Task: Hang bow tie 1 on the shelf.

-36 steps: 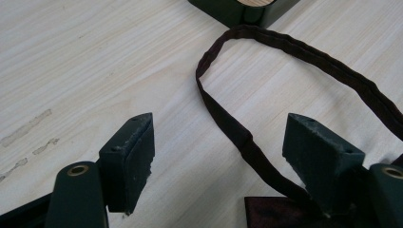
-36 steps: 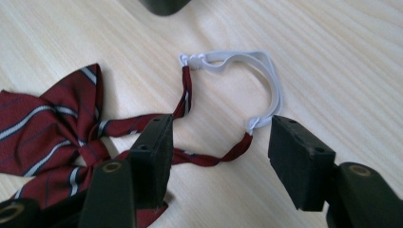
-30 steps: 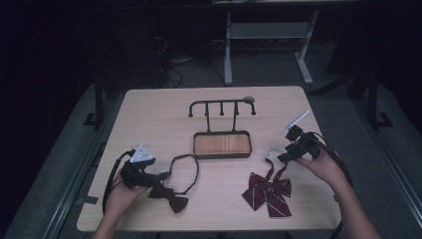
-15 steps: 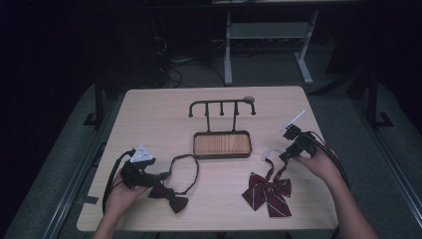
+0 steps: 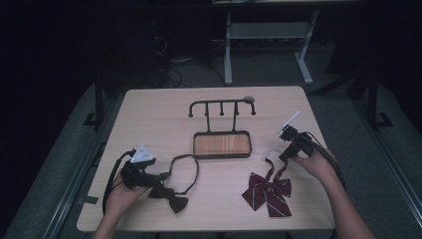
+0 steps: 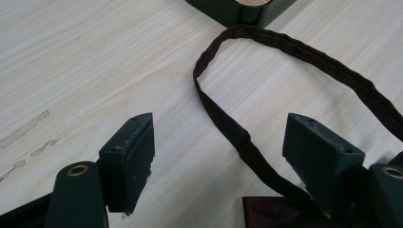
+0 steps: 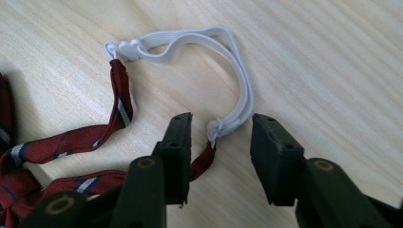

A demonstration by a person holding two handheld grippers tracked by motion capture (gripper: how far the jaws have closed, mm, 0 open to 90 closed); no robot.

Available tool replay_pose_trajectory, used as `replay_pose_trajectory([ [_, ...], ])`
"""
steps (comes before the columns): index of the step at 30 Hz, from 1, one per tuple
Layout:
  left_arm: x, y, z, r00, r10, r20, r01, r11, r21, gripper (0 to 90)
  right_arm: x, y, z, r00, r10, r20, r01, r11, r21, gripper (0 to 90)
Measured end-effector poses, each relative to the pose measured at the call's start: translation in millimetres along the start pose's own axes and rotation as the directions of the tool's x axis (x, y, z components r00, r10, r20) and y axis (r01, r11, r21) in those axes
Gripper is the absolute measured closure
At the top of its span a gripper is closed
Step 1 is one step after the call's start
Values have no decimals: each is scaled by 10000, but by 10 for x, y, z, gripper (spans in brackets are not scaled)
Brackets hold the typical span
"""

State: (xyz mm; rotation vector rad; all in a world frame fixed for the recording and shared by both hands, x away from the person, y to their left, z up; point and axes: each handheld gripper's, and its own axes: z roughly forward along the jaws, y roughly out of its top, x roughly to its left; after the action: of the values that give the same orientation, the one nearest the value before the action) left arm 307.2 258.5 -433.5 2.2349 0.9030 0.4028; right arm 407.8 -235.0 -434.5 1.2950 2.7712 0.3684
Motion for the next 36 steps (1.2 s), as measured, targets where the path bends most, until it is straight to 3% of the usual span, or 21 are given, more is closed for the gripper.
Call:
replay_pose_trajectory([
  [8,-2,3,-2,10000,32,10,-32,10000,36,266,27,28,18,9998,-146,116,144,9998,158,678],
  [16,-8,2,6,10000,5,8,-5,10000,0,266,32,34,35,9993,-35,374,23,9994,337,631],
  [36,-13,4,2,10000,47,5,-47,10000,41,267,81,63,64,9971,-400,649,363,9977,577,816],
])
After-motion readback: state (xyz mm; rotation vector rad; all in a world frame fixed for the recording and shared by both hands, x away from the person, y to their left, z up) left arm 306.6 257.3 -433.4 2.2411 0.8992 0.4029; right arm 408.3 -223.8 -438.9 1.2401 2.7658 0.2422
